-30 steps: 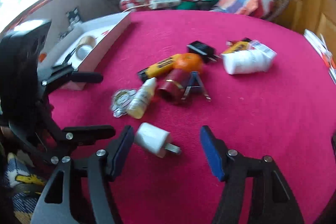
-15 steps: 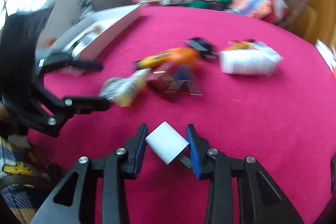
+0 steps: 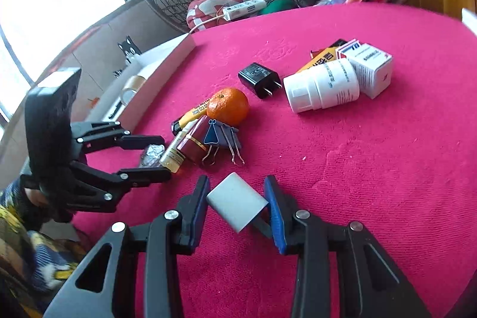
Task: Organize rigid objects
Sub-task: 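Grasp the cartoon sticker with the left tool while the right tool lifts the plug, then carry the sticker and plug into the white tray and open both tools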
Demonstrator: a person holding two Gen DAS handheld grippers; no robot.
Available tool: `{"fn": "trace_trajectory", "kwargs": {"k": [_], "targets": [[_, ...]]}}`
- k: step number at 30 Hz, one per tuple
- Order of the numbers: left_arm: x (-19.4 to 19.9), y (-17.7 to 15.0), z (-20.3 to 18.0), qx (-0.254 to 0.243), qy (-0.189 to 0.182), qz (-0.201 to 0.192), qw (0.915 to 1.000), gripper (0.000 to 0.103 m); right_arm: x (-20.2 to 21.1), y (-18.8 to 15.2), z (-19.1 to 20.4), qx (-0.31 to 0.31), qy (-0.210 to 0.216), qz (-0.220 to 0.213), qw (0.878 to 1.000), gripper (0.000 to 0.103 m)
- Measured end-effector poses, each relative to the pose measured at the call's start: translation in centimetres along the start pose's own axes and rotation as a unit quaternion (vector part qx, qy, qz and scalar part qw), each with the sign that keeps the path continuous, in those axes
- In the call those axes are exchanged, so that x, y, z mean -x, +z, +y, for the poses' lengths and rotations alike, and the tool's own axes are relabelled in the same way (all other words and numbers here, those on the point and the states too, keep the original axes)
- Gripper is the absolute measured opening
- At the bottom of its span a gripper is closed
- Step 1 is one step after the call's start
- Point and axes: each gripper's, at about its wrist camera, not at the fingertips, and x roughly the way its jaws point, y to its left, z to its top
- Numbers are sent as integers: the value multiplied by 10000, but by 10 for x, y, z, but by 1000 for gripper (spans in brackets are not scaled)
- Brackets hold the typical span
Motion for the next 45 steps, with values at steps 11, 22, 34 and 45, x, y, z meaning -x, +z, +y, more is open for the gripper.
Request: {"fn": "trace_trajectory", "kwargs": {"k": [11, 22, 34, 45], "targets": [[6, -8, -5, 186, 33, -179, 9997, 28, 4, -5, 4, -105, -132, -165, 9997, 37], [74, 0, 11, 208, 94, -1270, 9916, 28, 63, 22, 49, 207, -725, -1154, 9905, 37], [188, 2, 93, 1086, 1184, -2631, 9513, 28, 131, 91, 124, 1012, -1194, -2477, 9561, 37], [237, -34, 119, 1327, 2073, -3229, 9139, 28, 114, 138, 191, 1730, -724, -2786, 9419, 37]]}}
